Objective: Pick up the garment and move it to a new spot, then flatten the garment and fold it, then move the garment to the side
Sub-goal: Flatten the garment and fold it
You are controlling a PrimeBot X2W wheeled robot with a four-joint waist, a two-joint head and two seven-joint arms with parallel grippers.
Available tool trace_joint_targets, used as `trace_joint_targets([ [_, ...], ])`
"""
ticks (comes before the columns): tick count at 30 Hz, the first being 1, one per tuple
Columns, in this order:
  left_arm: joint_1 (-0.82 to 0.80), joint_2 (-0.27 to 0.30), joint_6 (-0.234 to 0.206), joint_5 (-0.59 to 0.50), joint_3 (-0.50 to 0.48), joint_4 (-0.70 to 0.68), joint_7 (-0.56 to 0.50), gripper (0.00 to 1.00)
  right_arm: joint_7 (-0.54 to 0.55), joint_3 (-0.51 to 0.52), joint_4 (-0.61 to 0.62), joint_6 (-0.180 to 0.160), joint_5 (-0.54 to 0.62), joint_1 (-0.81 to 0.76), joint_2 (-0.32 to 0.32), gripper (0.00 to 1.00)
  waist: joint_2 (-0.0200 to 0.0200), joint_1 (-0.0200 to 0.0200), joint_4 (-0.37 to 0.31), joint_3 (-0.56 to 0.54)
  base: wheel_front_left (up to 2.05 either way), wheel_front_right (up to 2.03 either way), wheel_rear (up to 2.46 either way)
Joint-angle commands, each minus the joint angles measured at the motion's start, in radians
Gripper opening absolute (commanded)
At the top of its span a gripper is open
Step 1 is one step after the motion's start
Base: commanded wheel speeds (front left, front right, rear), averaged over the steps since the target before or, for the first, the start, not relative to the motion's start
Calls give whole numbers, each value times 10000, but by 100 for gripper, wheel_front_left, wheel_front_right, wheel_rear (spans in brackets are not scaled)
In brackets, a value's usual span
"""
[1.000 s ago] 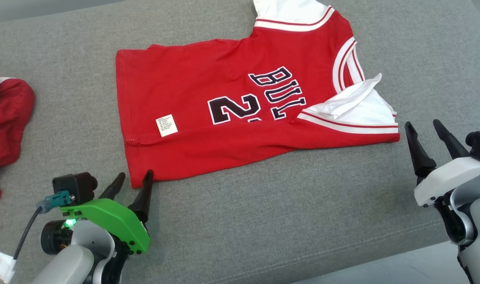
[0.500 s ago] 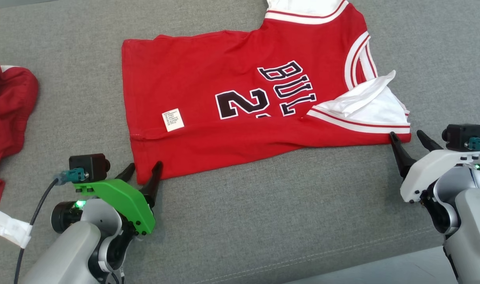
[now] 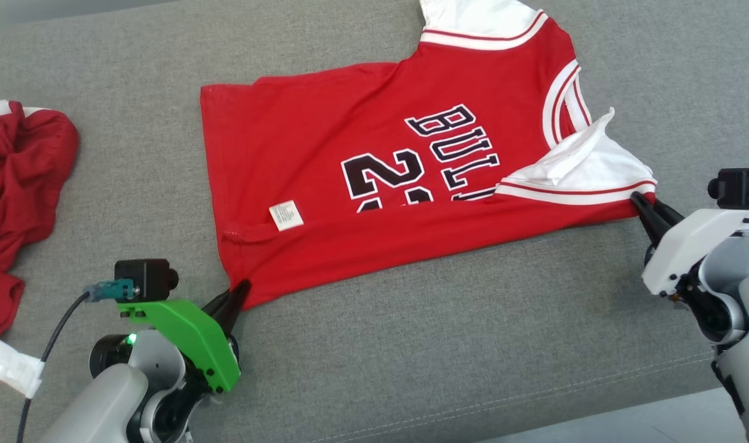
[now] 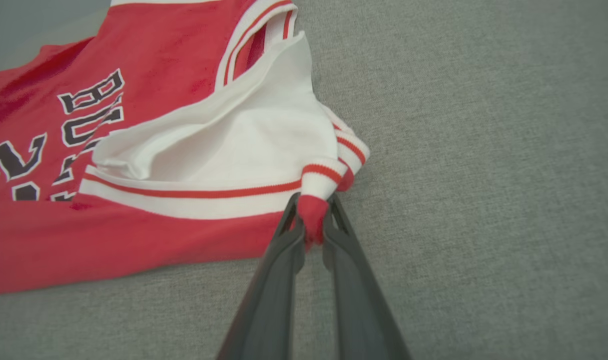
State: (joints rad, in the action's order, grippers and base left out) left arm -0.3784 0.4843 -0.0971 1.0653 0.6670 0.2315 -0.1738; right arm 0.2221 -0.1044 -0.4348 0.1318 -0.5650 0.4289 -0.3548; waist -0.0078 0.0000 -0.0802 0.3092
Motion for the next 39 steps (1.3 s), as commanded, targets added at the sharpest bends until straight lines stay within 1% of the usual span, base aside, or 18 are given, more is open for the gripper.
trace_joint_targets([
  [1,322,285,-18,154,-80,-232,-96,0,164,69,228,-21,-233,-274,-293,0,78,0,20,-169,0,0,0],
  [3,683,543,-17,398,-178,-810,-203,0,442,145,702,-22,-520,-545,-665,0,78,0,46,-262,0,0,0],
  [6,1332,924,-160,675,-278,-1814,-357,0,924,365,1430,-24,-935,-1150,-1108,0,78,0,81,-342,0,0,0],
  [9,2022,1125,-355,982,-271,-2742,-435,0,1451,621,2075,-22,-1302,-1969,-1271,0,78,0,132,-350,0,0,0],
  [12,2630,1143,-538,1211,-165,-3289,-503,0,1892,806,2556,-21,-1430,-2691,-1237,0,78,0,169,-255,0,0,0],
  [16,2843,1004,-703,1030,2,-3153,-381,0,1876,987,2520,-19,-1218,-2990,-801,0,78,0,190,-62,0,0,0],
  [17,2770,873,-757,946,11,-3073,-260,20,1802,975,2463,-19,-1042,-2981,-781,2,78,0,216,-18,0,0,0],
  [18,2717,739,-757,906,33,-3047,-183,76,1706,1002,2428,-19,-930,-2937,-729,33,78,0,241,21,0,0,0],
  [19,2645,686,-757,846,50,-3016,-126,100,1609,1060,2390,-19,-897,-2856,-617,87,78,0,260,62,0,0,0],
  [20,2560,661,-779,806,19,-3015,-71,100,1558,1109,2401,-19,-867,-2783,-572,100,78,0,292,102,0,0,0],
  [23,2301,870,-904,588,-173,-3169,102,100,1205,1524,2757,-19,-728,-2475,-775,100,78,0,361,280,0,0,0],
  [26,2119,1053,-984,501,-387,-3444,143,100,1117,1785,3079,-14,-658,-2181,-875,100,78,0,392,442,0,0,0],
  [30,1370,1421,-1143,347,-854,-4007,2,100,1292,2078,3621,-14,-486,-933,-1010,100,78,0,460,967,0,0,0],
  [32,690,1515,-1217,48,-981,-3932,-108,100,1440,2050,3602,-14,-165,-80,-854,100,78,0,547,1298,0,0,0],
  [33,304,1473,-1226,-48,-963,-3790,-200,100,1522,1928,3525,-11,45,383,-771,100,78,0,612,1470,0,0,0],
  [34,-108,1293,-1189,-110,-927,-3612,-274,100,1604,1840,3376,-11,228,869,-663,100,78,0,701,1635,0,0,0],
  [36,-998,1066,-1058,-455,-817,-3105,-390,100,1783,1717,2969,-11,562,1848,-326,100,78,0,886,1960,0,0,0],
  [39,-2187,554,-809,-680,-614,-2255,-537,100,1853,1511,2175,-11,1215,3207,169,100,78,0,1199,2366,0,0,0],
])
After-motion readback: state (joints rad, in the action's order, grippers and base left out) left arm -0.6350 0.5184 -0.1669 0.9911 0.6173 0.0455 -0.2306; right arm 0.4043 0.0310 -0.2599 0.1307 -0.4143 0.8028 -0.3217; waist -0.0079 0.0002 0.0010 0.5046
